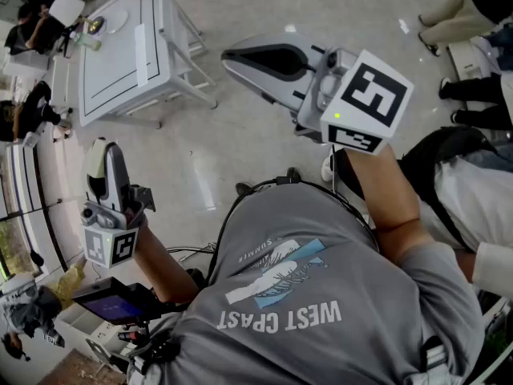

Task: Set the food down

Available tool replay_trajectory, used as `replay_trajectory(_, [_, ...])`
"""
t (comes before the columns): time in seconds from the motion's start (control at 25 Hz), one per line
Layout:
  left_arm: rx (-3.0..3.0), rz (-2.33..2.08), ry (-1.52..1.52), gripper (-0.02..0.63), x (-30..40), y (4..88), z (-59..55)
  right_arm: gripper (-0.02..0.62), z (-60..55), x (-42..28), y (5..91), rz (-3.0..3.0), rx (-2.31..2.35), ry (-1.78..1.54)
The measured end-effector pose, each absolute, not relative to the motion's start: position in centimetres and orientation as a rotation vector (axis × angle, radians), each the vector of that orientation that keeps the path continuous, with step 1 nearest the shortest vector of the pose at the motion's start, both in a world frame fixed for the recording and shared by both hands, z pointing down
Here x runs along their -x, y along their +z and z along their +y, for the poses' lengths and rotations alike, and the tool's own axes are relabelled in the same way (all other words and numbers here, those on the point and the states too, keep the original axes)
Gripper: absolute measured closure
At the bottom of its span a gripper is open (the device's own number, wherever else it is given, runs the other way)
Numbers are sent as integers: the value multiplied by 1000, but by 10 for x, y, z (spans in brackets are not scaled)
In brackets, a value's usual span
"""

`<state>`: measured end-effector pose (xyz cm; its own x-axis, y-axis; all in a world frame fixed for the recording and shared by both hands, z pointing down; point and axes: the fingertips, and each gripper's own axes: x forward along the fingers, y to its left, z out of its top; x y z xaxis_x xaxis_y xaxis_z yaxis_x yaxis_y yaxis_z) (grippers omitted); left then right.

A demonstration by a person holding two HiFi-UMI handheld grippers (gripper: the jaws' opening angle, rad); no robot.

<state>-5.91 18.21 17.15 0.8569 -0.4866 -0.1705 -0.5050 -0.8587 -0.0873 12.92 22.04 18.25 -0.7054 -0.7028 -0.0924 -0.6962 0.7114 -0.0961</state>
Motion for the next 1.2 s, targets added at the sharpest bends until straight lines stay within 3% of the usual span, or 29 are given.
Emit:
replay_trajectory(0.24, [2943,683,232,502,45,181,153,589,203,-138,187,2760,1249,-105])
replay_trajectory(0.76, [2922,743,202,502,82,194,138,588,188,-107,193,2762,1270,-89])
replay_trajectory(1.2, [2944,698,164,502,111,225,112,588,164,-47,213,2811,1324,-7])
